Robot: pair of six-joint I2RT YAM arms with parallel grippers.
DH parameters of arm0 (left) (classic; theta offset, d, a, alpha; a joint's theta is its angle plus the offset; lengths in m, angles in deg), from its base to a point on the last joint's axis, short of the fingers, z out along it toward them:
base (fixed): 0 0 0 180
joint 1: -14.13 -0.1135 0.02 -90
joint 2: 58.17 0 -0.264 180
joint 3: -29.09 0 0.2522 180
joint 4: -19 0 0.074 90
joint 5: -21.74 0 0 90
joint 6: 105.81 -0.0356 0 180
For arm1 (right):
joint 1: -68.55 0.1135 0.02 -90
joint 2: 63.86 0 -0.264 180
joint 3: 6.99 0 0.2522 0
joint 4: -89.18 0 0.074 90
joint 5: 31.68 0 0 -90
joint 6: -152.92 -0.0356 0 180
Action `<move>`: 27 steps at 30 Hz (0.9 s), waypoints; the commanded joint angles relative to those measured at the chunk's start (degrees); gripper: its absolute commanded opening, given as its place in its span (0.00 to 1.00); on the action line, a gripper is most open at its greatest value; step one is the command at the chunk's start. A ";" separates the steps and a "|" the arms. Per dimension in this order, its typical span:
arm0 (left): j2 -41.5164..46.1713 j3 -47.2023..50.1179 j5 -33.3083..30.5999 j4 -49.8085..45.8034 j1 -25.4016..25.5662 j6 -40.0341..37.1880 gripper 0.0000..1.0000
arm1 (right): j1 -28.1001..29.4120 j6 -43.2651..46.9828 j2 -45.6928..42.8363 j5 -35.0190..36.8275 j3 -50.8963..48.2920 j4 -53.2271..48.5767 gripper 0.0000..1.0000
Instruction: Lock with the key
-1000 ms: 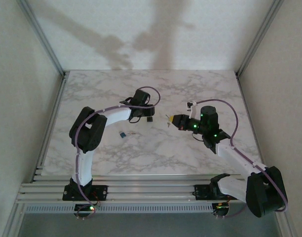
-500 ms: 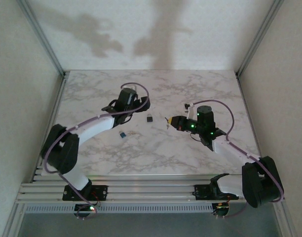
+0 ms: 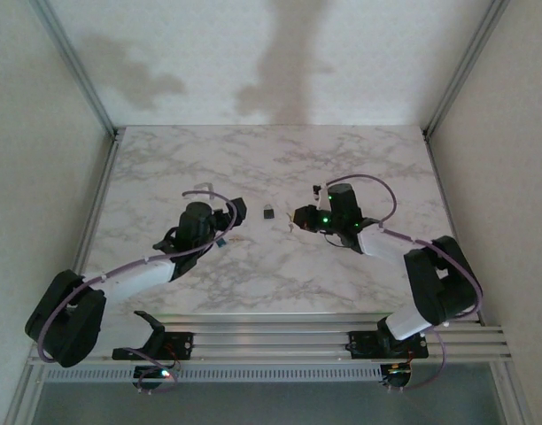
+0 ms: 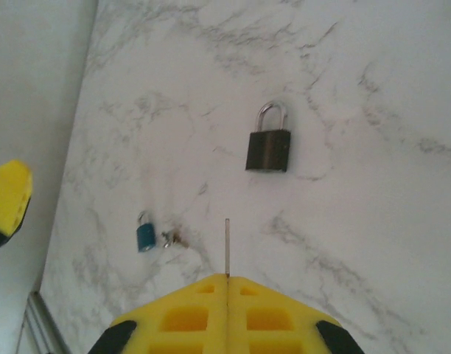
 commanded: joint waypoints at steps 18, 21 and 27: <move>4.37 4.24 -7.66 5.50 0.26 4.01 0.99 | 2.44 -0.56 17.05 4.47 14.86 -5.58 0.00; 3.87 4.01 -7.60 5.47 0.25 3.93 1.00 | 2.54 -0.66 18.73 5.11 16.59 -6.18 0.00; 3.69 4.02 -7.36 5.32 0.24 4.01 1.00 | 2.58 -0.52 21.18 5.74 19.94 -8.27 0.00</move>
